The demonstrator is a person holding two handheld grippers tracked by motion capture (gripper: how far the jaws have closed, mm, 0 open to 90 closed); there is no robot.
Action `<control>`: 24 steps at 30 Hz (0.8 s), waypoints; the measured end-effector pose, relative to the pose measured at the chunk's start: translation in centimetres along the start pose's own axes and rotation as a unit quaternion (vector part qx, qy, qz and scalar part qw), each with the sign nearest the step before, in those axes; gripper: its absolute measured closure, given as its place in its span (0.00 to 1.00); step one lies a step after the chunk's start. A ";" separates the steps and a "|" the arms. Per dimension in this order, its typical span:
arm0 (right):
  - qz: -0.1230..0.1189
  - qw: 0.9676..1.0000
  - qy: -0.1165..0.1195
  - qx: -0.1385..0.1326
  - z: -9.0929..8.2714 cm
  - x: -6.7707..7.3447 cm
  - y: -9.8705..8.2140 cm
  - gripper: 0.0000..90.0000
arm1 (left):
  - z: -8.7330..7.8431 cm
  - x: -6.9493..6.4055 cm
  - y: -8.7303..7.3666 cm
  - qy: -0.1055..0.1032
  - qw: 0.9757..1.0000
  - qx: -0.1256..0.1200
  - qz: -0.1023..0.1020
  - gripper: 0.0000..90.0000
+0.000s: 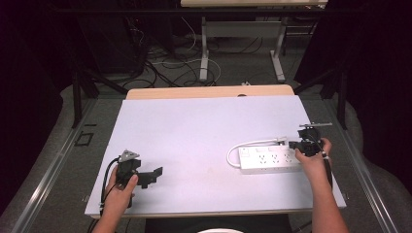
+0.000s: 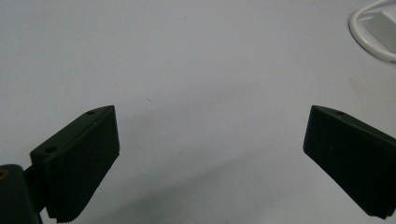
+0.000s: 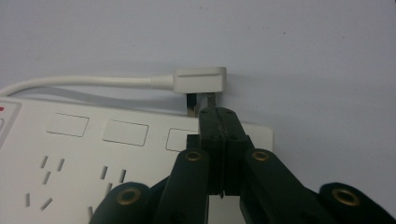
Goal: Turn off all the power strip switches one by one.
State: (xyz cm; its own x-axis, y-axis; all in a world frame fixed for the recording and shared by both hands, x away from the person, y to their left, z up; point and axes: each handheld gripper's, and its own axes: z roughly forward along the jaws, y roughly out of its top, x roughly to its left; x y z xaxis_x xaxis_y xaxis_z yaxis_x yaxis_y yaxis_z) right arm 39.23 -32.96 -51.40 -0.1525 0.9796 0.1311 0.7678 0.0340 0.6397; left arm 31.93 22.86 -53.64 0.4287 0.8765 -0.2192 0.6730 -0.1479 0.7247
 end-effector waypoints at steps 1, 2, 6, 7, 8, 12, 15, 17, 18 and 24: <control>0.000 1.000 0.000 0.003 0.2 0.0 0.0 1.00 | 0.0 0.0 0.0 0.000 1.000 0.000 0.000 0.04; 0.000 1.000 0.000 0.003 0.2 0.0 0.0 1.00 | 0.0 0.0 0.0 0.000 1.000 0.000 0.000 0.04; 0.005 1.000 0.002 0.009 0.3 0.2 -0.1 1.00 | 0.0 0.0 0.0 0.000 1.000 0.000 0.000 0.04; -0.001 1.000 0.001 0.007 0.4 0.2 -0.1 1.00 | 0.0 0.0 0.0 0.000 1.000 0.000 0.000 0.04; -0.002 1.000 0.000 0.008 0.4 0.2 -0.1 1.00 | 0.0 0.0 0.0 0.000 1.000 0.000 0.000 0.04; 0.003 1.000 0.003 0.013 0.6 0.2 -0.2 1.00 | 0.0 0.0 0.0 0.000 1.000 0.001 -0.001 0.04; 0.003 1.000 0.002 0.013 0.6 0.2 -0.2 1.00 | 0.0 0.0 0.0 0.001 1.000 0.000 0.000 0.04; 0.004 1.000 0.002 0.013 0.6 0.2 -0.2 1.00 | 0.0 0.0 0.0 0.001 1.000 0.000 0.000 0.04; 0.005 1.000 0.002 0.013 0.6 0.2 -0.2 1.00 | 0.0 0.0 0.0 0.000 1.000 -0.001 0.000 0.04; 0.003 1.000 -0.001 0.013 0.6 0.3 -0.3 1.00 | 0.0 0.0 0.0 0.001 1.000 -0.001 0.000 0.04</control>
State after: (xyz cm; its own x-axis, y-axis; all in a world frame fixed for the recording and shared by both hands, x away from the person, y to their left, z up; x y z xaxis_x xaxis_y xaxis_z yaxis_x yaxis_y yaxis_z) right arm 39.37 -32.57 -51.98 -0.1463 0.9803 0.1329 0.7853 0.0334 0.6183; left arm 31.90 22.85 -53.62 0.4278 0.8771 -0.2184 0.6722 -0.1471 0.7256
